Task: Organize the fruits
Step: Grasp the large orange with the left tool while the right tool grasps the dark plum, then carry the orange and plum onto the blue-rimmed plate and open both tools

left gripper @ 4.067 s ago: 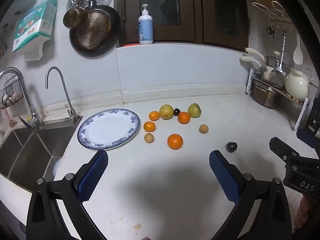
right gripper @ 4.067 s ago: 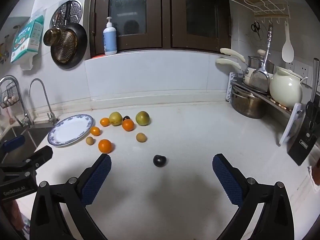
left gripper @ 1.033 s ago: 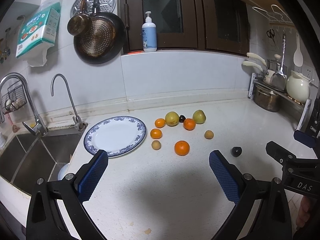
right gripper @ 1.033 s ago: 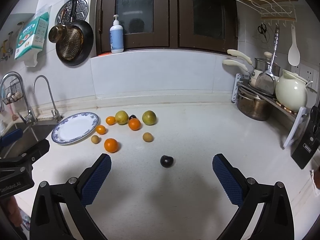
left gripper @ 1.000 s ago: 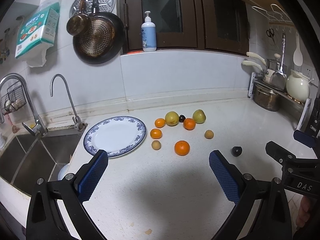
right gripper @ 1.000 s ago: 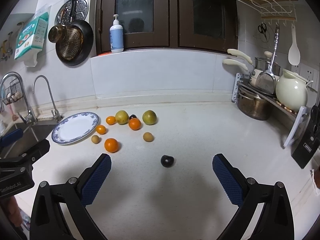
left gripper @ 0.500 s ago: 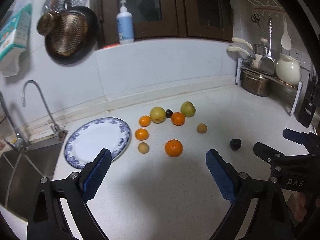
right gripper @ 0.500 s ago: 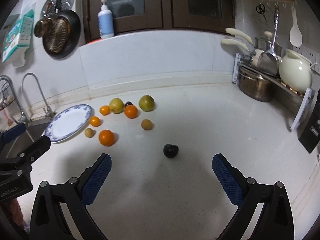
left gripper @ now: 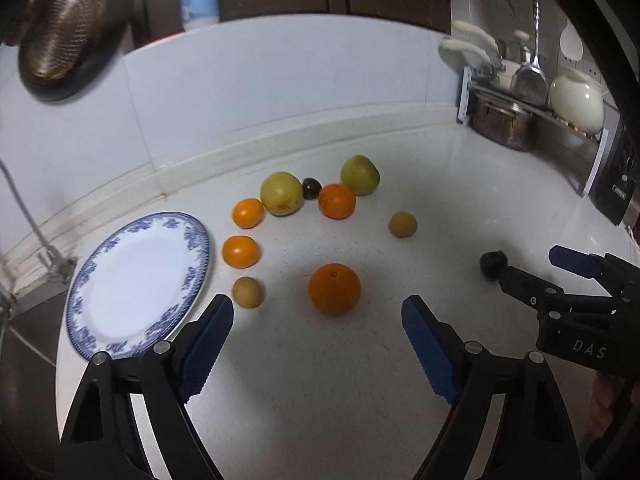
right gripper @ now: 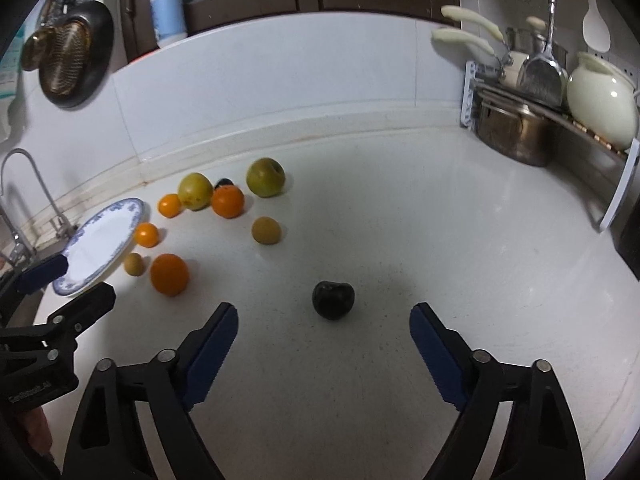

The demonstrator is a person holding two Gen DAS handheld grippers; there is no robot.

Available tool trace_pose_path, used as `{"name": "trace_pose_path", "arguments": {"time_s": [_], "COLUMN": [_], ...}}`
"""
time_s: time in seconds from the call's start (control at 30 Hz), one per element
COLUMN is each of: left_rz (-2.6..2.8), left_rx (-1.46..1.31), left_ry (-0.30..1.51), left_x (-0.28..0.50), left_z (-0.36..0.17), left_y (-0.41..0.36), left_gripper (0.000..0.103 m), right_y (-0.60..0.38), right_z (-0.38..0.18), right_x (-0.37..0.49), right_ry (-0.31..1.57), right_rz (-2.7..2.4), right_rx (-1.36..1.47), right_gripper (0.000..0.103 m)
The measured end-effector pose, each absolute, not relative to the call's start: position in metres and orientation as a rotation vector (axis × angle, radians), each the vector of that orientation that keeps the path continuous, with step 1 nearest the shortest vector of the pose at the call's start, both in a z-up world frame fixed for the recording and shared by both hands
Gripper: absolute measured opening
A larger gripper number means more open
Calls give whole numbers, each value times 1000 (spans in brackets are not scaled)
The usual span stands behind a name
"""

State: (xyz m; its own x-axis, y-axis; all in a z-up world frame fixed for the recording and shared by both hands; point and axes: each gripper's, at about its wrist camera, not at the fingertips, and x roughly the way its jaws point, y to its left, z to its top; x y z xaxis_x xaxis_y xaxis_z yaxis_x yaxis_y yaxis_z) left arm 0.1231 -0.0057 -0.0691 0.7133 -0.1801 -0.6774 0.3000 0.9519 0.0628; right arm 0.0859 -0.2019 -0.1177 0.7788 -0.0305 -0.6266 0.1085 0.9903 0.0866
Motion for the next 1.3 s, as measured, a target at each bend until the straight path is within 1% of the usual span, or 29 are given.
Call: {"name": "trace_pose_path", "arguments": {"time_s": [0.13, 0.37, 0.4, 0.47, 0.53, 0.6, 0.67, 0.83, 0.87, 1.0, 1.3], "left_rz": [-289, -305, -308, -320, -327, -332, -336, -342, -340, -325, -333], "left_rx": [179, 162, 156, 147, 142, 132, 126, 130, 128, 145, 145], "left_ry": [763, 805, 812, 827, 839, 849, 863, 882, 885, 881, 869], "left_x": [139, 159, 161, 165, 169, 171, 174, 180, 181, 181, 176], "left_z": [-80, -92, -94, -96, -98, -100, -102, -107, -108, -108, -104], "left_y": [-10, -12, -12, -13, -15, -16, -17, -20, -21, -24, -23], "left_gripper": [81, 73, 71, 67, 62, 60, 58, 45, 45, 40, 40], "right_y": [-205, -205, -204, -203, -203, -204, -204, -207, -208, -209, -208], "right_z": [-126, -136, -138, -140, -141, -142, -143, -145, -145, -146, -145], "right_x": [98, 116, 119, 122, 125, 127, 130, 133, 133, 134, 131], "right_ry": [708, 747, 754, 764, 770, 773, 780, 790, 791, 790, 778], "right_rz": [-78, -62, -59, -56, -56, -54, -54, -59, -62, -57, -44], "right_rx": [138, 157, 153, 144, 140, 140, 132, 133, 130, 126, 108], "right_gripper": [75, 62, 60, 54, 52, 49, 44, 37, 34, 32, 32]}}
